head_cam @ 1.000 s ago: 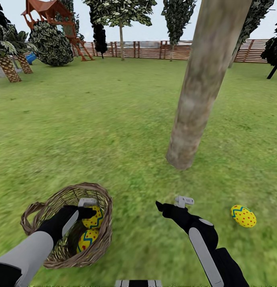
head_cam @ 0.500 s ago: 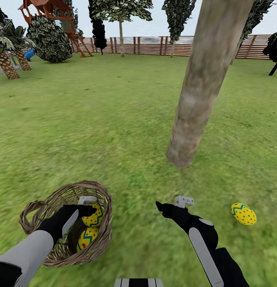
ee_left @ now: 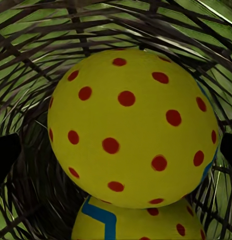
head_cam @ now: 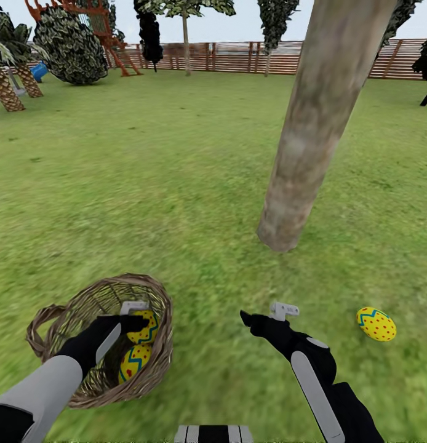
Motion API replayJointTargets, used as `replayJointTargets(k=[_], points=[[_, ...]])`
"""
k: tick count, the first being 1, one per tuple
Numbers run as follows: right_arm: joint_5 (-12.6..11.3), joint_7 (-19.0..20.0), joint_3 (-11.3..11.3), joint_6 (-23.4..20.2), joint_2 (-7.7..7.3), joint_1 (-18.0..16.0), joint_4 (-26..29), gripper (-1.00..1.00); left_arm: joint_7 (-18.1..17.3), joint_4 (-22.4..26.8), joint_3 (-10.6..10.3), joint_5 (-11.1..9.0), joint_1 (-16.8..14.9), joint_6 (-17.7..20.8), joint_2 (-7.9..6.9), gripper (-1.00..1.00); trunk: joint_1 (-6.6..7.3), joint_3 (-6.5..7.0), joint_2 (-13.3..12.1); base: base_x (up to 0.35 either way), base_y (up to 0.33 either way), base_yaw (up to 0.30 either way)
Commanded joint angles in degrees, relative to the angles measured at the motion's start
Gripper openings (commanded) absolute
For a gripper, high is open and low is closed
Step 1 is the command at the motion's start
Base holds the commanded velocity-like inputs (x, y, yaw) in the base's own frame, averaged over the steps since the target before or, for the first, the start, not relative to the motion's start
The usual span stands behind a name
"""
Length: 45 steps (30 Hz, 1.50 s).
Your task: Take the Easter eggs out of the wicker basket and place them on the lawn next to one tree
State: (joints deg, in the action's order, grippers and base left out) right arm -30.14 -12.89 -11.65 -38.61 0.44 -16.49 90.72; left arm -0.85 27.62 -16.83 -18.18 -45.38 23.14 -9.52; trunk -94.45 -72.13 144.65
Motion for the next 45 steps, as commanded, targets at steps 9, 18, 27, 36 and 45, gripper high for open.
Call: replayJointTargets(k=[9,18,27,36,45], points=[[-0.6,-0.6,0.0,-0.2,0.0,0.0,0.1,1.0,0.0,0.2,-0.2,-0.2,0.0,-0.3,-0.06,1.0,-0.06,-0.72,0.1,0.0,0.0,0.0],[-0.6,-0.6,0.0,-0.2,0.0,0.0,0.1,1.0,0.4,0.2,-0.1,-0.1,0.0,-1.7,-0.06,1.0,-0.06,-0.72,0.1,0.0,0.0,0.0],[-0.6,-0.6,0.0,-0.2,0.02,0.0,0.1,1.0,0.6,0.3,-0.1,0.0,0.2,-1.8,0.01,1.0,-0.14,-1.38,0.1,0.0,0.0,0.0],[-0.6,-0.6,0.0,-0.2,0.05,0.0,0.1,1.0,0.2,0.4,-0.1,0.1,0.2,-2.6,0.02,1.0,-0.14,-1.38,0.1,0.0,0.0,0.0],[-0.6,-0.6,0.0,-0.2,0.04,0.0,0.1,1.0,0.0,0.4,-0.2,0.1,0.3,-2.9,-0.04,1.0,-0.17,-1.6,0.1,0.0,0.0,0.0]])
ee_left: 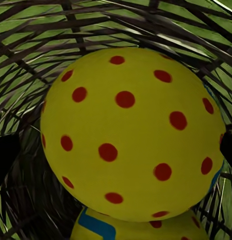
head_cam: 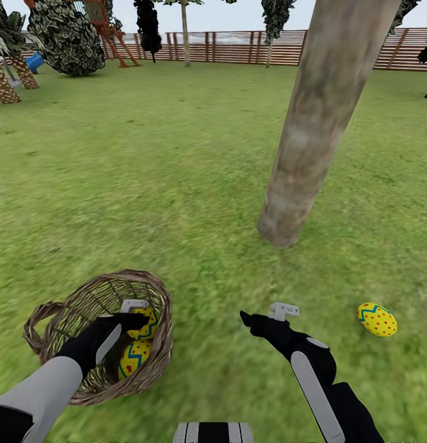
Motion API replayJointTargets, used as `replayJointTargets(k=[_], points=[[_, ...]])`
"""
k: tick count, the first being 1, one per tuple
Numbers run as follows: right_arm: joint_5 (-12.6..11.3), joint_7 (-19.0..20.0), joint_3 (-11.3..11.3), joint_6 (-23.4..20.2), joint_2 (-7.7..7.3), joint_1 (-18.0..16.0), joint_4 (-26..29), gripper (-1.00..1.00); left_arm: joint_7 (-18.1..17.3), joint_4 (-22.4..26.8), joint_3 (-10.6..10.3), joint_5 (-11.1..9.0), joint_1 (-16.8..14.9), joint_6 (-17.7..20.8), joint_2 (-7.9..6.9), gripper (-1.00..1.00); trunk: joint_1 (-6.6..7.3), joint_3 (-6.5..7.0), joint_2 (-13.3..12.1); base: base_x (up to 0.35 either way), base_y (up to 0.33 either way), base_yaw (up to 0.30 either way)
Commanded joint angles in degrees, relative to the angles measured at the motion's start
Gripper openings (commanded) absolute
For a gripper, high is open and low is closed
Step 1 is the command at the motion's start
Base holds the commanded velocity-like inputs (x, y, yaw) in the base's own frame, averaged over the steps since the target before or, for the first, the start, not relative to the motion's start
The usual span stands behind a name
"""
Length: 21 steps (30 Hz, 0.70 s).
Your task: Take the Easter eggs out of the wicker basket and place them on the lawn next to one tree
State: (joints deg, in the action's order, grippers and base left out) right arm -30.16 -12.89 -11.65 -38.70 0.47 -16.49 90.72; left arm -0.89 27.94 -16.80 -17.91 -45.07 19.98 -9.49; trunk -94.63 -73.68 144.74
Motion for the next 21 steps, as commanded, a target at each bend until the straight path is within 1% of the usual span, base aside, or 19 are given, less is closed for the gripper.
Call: replayJointTargets(k=[1,2,11,14,21], points=[[-0.6,-0.6,0.0,-0.1,0.0,0.0,0.1,1.0,0.0,0.1,-0.3,-0.2,0.0,0.2,-0.07,1.0,-0.01,-0.27,0.0,0.0,0.0,0.0],[-0.6,-0.6,0.0,-0.1,0.0,0.0,0.1,1.0,0.0,0.1,-0.3,-0.2,0.0,0.2,-0.08,1.0,-0.04,-0.49,0.0,0.0,0.0,0.0],[-0.6,-0.6,0.0,-0.1,0.04,0.0,0.1,1.0,-0.1,0.1,-0.3,-0.2,0.0,0.2,-0.09,1.0,-0.04,-0.49,0.0,0.0,0.0,0.0],[-0.6,-0.6,0.0,-0.1,0.05,0.0,0.1,1.0,-0.1,0.1,-0.3,-0.2,0.0,0.2,-0.09,1.0,-0.12,-1.16,0.1,0.0,0.0,0.0],[-0.6,-0.6,0.0,-0.1,0.05,0.0,0.1,1.0,-0.2,0.8,-0.7,-0.2,0.1,-0.5,-0.09,1.0,-0.12,-1.16,0.1,0.0,0.0,0.0]])
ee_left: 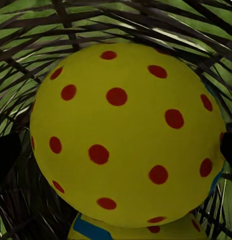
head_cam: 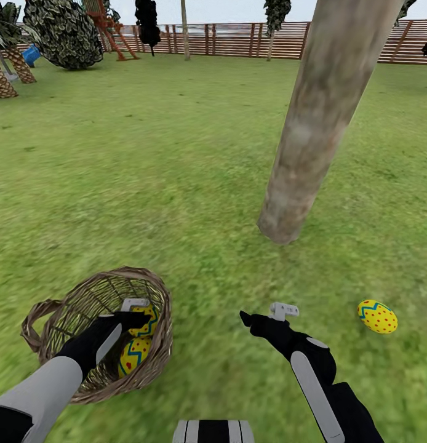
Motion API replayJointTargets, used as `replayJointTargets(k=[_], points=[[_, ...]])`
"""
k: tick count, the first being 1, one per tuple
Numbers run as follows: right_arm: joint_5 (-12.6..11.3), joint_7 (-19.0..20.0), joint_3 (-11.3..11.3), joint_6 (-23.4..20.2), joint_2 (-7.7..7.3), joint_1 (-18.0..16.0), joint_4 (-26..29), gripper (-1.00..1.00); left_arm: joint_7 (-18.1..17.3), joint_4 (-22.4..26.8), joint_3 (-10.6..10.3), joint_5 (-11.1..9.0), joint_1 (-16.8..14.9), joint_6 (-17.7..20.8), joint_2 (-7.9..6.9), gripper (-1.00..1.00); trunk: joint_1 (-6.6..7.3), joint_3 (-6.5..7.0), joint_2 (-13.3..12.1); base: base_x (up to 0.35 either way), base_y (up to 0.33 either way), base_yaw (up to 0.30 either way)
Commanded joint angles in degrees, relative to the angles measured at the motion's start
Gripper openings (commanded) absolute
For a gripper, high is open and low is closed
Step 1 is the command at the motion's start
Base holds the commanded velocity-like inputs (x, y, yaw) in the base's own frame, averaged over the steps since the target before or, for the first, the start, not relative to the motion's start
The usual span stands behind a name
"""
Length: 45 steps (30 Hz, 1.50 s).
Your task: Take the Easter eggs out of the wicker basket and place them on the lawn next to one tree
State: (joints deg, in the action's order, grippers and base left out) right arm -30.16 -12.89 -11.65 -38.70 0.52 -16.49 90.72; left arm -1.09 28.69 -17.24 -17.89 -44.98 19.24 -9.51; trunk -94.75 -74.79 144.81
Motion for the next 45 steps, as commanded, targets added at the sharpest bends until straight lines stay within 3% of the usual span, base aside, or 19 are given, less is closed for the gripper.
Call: replayJointTargets(k=[1,21,25,30,35,45], points=[[-0.6,-0.6,0.0,-0.1,0.01,0.0,0.1,1.0,0.0,0.2,-0.3,-0.2,0.0,0.2,-0.07,1.0,0.01,-0.04,0.0,0.0,0.0,0.0],[-0.6,-0.6,0.0,-0.1,0.01,0.0,0.1,1.0,0.0,0.1,-0.2,-0.2,0.0,-1.3,-0.07,1.0,-0.02,-0.27,0.0,0.0,0.0,0.0],[-0.6,-0.6,0.0,-0.1,0.01,0.0,0.1,1.0,0.0,0.1,-0.2,-0.2,0.0,-1.4,-0.07,1.0,-0.12,-1.15,0.1,0.0,0.0,0.0],[-0.6,-0.6,0.0,-0.1,0.01,0.0,0.1,1.0,-0.1,0.1,-0.2,-0.3,0.0,-1.4,-0.07,1.0,-0.12,-1.15,0.1,0.0,0.0,0.0],[-0.6,-0.6,0.0,-0.1,0.01,0.0,0.1,1.0,-2.9,0.1,0.0,-0.2,0.0,-1.4,0.0,1.0,-0.12,-1.15,0.1,0.0,0.0,0.0],[-0.6,-0.6,0.0,-0.1,0.01,0.0,0.1,1.0,-3.1,0.0,0.1,-0.1,0.0,-1.5,0.1,1.0,-0.2,-1.82,0.1,0.0,0.0,0.0]])
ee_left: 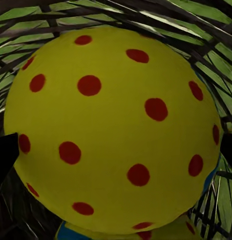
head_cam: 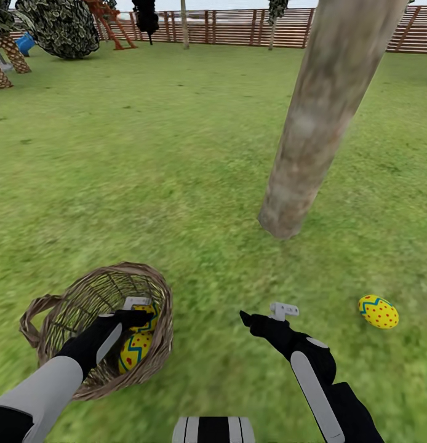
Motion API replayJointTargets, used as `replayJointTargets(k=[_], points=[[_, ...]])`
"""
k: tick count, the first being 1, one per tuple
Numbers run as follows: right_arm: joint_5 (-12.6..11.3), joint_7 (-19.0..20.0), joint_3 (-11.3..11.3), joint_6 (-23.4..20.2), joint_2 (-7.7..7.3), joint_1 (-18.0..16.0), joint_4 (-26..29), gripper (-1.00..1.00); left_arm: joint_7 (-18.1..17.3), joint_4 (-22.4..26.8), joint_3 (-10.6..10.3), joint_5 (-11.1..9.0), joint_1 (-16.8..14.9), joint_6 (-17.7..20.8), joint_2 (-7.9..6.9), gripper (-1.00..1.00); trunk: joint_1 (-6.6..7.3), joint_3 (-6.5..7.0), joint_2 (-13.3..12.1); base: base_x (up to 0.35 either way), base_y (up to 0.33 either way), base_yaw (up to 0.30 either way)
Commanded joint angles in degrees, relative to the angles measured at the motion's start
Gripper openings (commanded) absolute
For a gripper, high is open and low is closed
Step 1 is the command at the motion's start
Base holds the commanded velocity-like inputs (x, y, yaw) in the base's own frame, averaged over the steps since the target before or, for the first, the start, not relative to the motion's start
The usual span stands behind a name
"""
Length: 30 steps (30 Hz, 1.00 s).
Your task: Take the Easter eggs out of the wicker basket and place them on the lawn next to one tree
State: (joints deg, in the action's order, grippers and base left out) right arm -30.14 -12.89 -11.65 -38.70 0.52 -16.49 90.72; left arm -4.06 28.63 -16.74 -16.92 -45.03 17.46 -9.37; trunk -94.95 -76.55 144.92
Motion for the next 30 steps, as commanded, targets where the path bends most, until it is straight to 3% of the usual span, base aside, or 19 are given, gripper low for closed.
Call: replayJointTargets(k=[1,20,21,30], points=[[-0.6,-0.6,0.0,-0.1,0.0,0.0,0.1,1.0,-0.1,0.0,-0.4,-1.1,0.0,0.3,-0.04,1.0,-0.02,-0.28,0.0,0.0,0.0,0.0],[-0.6,-0.6,0.0,-0.1,0.0,0.0,0.1,1.0,0.4,0.0,-0.2,-1.1,0.0,0.2,-0.07,1.0,-0.12,-1.17,0.1,0.0,0.0,0.0],[-0.6,-0.6,0.0,-0.1,0.0,0.0,0.1,1.0,0.4,0.0,-0.2,-1.1,0.0,0.2,-0.05,-1.0,-0.12,-1.17,0.1,0.0,0.0,0.0],[-0.6,-0.6,0.0,-0.1,0.0,0.0,0.1,1.0,0.3,-0.1,-0.2,-1.1,0.0,0.3,-0.11,-1.0,-0.1,-0.94,0.1,0.0,0.0,0.0]])
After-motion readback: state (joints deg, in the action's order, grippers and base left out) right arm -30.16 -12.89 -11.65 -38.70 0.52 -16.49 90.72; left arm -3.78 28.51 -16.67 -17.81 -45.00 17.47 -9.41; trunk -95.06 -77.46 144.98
